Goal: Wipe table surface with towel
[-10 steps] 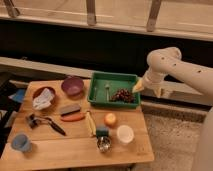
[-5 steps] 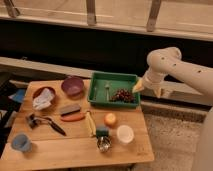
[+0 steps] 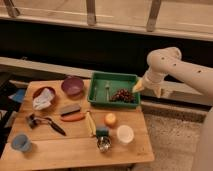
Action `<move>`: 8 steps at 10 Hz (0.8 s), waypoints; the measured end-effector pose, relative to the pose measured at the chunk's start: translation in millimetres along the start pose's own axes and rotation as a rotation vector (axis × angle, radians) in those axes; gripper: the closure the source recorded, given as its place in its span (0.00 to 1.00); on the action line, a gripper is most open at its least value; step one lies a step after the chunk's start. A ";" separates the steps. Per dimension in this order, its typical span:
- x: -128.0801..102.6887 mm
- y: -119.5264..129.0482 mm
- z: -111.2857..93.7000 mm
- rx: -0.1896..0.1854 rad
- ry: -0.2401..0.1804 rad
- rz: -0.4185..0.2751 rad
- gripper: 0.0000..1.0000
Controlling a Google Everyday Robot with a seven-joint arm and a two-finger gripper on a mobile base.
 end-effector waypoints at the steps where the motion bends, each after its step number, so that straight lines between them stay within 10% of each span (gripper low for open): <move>1: 0.0 0.0 0.0 0.000 0.000 0.000 0.20; 5: -13.0 4.6 -3.8 -0.013 -0.064 -0.014 0.20; 8: -33.3 54.1 -10.0 -0.080 -0.155 -0.057 0.20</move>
